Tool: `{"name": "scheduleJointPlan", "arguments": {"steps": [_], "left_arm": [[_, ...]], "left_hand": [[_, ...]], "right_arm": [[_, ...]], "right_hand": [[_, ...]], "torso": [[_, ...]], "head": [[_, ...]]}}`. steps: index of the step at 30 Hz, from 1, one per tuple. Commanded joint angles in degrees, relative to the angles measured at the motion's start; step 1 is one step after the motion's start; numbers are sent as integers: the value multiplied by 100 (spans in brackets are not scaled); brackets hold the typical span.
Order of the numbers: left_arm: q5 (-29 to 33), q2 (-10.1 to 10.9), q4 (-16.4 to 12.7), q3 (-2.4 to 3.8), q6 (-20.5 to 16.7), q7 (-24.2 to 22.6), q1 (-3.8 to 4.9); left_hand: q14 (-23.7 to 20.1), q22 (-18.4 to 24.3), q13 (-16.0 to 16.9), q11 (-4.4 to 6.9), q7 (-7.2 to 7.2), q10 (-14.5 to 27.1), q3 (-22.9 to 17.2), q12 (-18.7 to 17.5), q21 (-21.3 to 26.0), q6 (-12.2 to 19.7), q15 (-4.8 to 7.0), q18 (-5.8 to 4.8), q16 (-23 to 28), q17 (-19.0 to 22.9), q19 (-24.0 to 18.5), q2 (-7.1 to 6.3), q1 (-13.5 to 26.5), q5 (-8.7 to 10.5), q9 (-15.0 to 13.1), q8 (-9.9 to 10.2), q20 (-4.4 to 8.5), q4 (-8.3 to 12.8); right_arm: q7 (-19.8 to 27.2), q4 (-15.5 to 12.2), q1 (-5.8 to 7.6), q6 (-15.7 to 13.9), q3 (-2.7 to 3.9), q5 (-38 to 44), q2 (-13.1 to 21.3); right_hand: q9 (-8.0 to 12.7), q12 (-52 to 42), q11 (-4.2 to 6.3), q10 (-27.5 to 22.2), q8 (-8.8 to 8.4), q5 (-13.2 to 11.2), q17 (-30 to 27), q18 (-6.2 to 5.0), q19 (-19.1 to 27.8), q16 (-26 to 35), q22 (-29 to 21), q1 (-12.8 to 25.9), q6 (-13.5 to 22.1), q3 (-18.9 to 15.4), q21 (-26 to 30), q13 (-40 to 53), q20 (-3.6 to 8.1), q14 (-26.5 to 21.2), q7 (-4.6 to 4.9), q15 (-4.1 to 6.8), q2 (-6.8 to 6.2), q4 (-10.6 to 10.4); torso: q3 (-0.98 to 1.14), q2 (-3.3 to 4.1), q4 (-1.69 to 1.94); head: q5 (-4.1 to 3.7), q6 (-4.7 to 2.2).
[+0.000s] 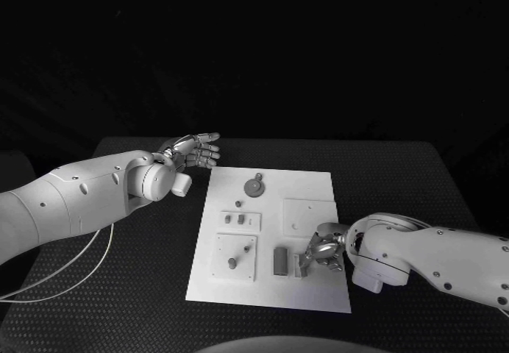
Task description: Assemble the parts on the task board
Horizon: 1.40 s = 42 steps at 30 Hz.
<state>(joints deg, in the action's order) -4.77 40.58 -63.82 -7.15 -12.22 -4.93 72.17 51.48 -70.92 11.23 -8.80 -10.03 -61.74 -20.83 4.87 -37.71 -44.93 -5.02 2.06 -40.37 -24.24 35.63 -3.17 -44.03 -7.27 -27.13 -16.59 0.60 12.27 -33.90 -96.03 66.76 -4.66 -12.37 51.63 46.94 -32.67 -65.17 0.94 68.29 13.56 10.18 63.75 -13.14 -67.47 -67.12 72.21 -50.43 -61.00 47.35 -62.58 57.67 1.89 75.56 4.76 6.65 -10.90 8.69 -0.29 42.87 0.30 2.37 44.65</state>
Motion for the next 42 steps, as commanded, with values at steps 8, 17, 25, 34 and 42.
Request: {"name": "scheduleJointPlan", "arguments": {"steps": [8, 17, 25, 34, 42], "left_arm": [[-28, -15, -16, 4, 72, -23, 6], [-30, -11, -22, 4, 71, -17, 7], [-39, -5, -21, 4, 70, -13, 7], [-46, -3, -25, 4, 76, -6, 7], [-48, -1, -22, 4, 80, -5, 7]], "left_hand": [[-20, -8, -9, 12, -11, 26, -28, 27, 26, 43, -3, 62, 29, -12, -38, -25, 44, 34, 10, -30, 7, -1], [-21, -10, -9, 13, -12, 26, -29, 28, 27, 43, -3, 62, 31, -15, -37, -25, 44, 34, 11, -32, 7, -1], [-21, -12, -10, 13, -13, 26, -30, 28, 28, 43, -3, 62, 33, -17, -37, -26, 45, 34, 11, -33, 6, -1], [-21, -14, -10, 13, -13, 26, -31, 28, 29, 42, -3, 61, 34, -20, -37, -25, 46, 34, 12, -35, 6, -2], [-21, -16, -11, 12, -13, 26, -31, 28, 30, 41, -4, 61, 36, -22, -37, -25, 48, 35, 13, -36, 6, -3]], "right_arm": [[12, 149, -4, 69, -21, -64, -136], [30, 128, -6, 150, -41, -107, -166], [20, 118, -6, 244, -45, -107, -164], [85, 81, -6, 364, -48, -34, -174], [131, 56, -7, 423, -48, 172, -174]], "right_hand": [[17, -34, 14, 10, -5, -70, 9, -186, -3, 25, -9, 99, 36, -21, -39, 8, 41, 11, 53, 28, -26, -45], [23, -35, 15, 1, -2, -125, 12, -186, 0, 28, -11, 119, 37, -22, -39, 11, 45, 8, 51, 30, -29, -59], [26, -39, 19, -5, 12, -150, 18, -186, 4, 27, -12, 176, 19, -40, -42, 15, 45, 7, 47, 31, -4, -99], [47, -46, 39, -15, 46, -245, 33, -186, 23, 25, -9, 402, -36, -65, -53, 22, 41, 4, 25, 43, -43, -218], [74, -52, 62, -4, 77, -456, 41, -186, 21, 26, -14, 564, -95, -34, -63, 26, 48, 7, 1, 60, -190, -399]], "torso": [[0, 0, 2], [1, 2, -2], [-2, 1, -3], [0, 0, -1], [-2, -1, -1]], "head": [[22, -2], [32, 14], [33, 18], [32, 20], [30, 33]]}}
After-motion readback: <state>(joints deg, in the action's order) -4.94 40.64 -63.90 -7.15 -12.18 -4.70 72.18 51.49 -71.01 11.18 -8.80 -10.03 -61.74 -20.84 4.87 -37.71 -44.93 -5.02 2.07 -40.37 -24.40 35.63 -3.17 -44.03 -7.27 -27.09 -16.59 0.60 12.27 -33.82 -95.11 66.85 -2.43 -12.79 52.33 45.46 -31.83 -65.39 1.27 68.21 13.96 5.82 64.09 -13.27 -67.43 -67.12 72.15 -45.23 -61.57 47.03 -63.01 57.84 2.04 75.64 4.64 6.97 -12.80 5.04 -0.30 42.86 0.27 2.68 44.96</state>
